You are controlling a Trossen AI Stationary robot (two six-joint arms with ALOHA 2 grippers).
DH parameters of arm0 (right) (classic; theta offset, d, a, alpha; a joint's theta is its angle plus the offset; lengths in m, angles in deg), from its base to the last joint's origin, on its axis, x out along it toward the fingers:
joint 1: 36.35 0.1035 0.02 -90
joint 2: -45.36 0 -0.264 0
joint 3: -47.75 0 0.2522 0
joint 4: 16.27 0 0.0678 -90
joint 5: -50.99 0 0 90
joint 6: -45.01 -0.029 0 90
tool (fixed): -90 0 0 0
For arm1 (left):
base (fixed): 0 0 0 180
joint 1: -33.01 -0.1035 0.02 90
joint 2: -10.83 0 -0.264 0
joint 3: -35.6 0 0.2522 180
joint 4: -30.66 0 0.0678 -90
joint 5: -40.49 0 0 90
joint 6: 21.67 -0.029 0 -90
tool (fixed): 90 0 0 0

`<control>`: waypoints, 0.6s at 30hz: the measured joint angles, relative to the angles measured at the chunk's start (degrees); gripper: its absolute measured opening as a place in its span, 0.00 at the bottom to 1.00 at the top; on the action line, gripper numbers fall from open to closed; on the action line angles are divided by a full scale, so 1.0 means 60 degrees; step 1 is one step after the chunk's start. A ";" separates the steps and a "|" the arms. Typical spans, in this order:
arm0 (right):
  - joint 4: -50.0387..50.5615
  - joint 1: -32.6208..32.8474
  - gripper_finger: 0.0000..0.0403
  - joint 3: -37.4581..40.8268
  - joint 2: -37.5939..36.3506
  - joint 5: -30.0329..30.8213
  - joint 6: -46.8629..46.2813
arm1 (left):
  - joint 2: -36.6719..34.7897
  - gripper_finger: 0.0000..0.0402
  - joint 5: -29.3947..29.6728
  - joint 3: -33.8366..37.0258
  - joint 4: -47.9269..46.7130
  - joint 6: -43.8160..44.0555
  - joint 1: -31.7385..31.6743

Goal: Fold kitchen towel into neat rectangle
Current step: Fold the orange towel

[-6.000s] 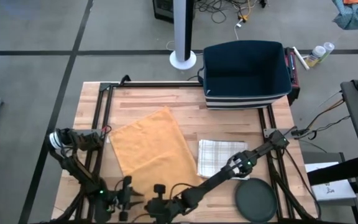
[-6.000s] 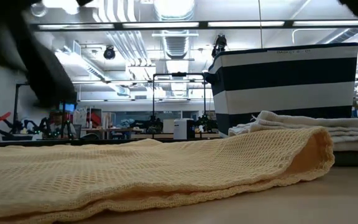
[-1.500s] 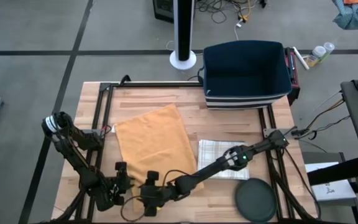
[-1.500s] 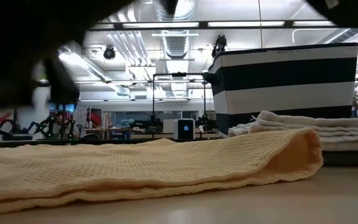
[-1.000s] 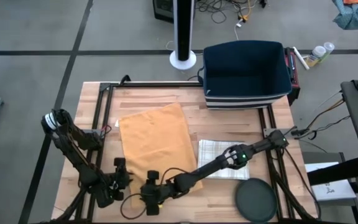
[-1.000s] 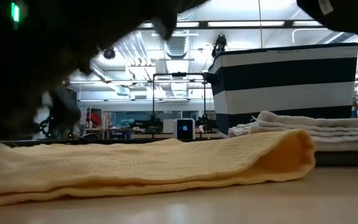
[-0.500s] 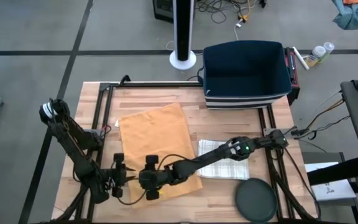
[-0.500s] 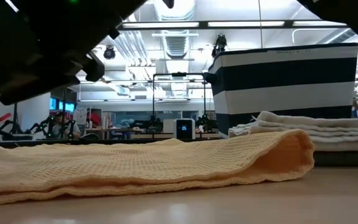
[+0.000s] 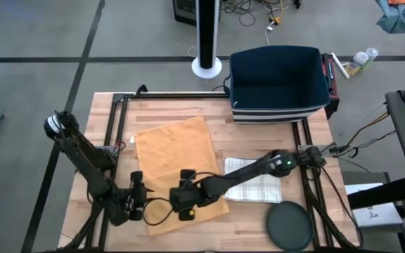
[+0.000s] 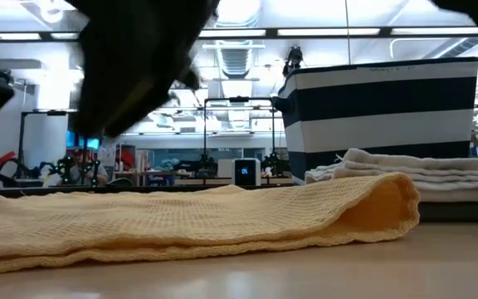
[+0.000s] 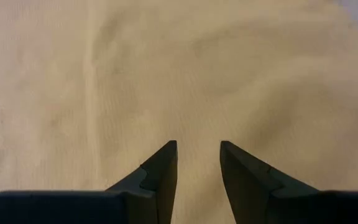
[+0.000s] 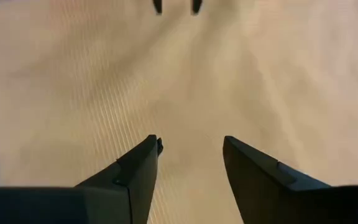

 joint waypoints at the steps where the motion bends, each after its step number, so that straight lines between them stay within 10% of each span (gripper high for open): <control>1: 0.0467 0.0028 0.42 0.0002 -0.0199 0.0005 -0.0093 | -0.0013 0.28 -0.0113 0.0002 0.0031 -0.0157 -0.0209; 18: 0.3720 0.1282 0.25 0.2224 -0.0796 -0.1870 -0.3153 | 0.0035 0.28 -0.0831 0.2159 0.5248 -0.1880 -0.2589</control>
